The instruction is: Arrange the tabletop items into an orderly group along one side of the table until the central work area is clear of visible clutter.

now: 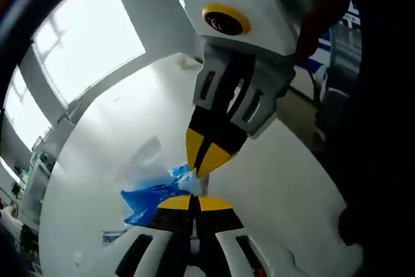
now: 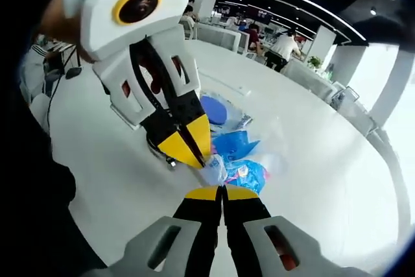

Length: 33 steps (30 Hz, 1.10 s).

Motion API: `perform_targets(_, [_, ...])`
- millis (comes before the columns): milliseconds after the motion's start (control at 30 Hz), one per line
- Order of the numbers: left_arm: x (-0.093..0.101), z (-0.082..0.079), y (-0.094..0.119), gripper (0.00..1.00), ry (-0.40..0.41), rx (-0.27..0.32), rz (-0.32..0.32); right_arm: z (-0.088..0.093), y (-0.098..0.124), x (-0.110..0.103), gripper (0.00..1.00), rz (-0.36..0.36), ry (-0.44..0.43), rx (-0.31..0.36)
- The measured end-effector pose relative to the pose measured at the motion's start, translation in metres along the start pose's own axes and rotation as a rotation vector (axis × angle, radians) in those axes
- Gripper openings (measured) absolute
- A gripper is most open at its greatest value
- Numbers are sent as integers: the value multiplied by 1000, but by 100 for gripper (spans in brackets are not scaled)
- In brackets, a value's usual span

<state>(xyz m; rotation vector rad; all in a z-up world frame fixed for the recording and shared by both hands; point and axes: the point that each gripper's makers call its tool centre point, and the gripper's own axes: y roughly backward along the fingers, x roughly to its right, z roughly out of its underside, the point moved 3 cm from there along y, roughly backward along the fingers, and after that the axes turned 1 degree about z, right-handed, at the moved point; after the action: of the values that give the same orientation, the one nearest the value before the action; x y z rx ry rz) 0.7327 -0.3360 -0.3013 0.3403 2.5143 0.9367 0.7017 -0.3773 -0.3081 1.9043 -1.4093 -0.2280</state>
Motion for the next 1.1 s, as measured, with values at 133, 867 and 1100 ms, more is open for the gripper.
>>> perform_targets(133, [8, 5, -6, 0, 10, -6, 13, 10, -3, -6, 0, -12, -11, -15])
perform_targets(867, [48, 24, -29, 0, 68, -68, 74, 48, -8, -35, 0, -46, -97, -82])
perform_targets(1100, [57, 28, -31, 0, 98, -75, 83, 55, -7, -40, 0, -66, -106, -100])
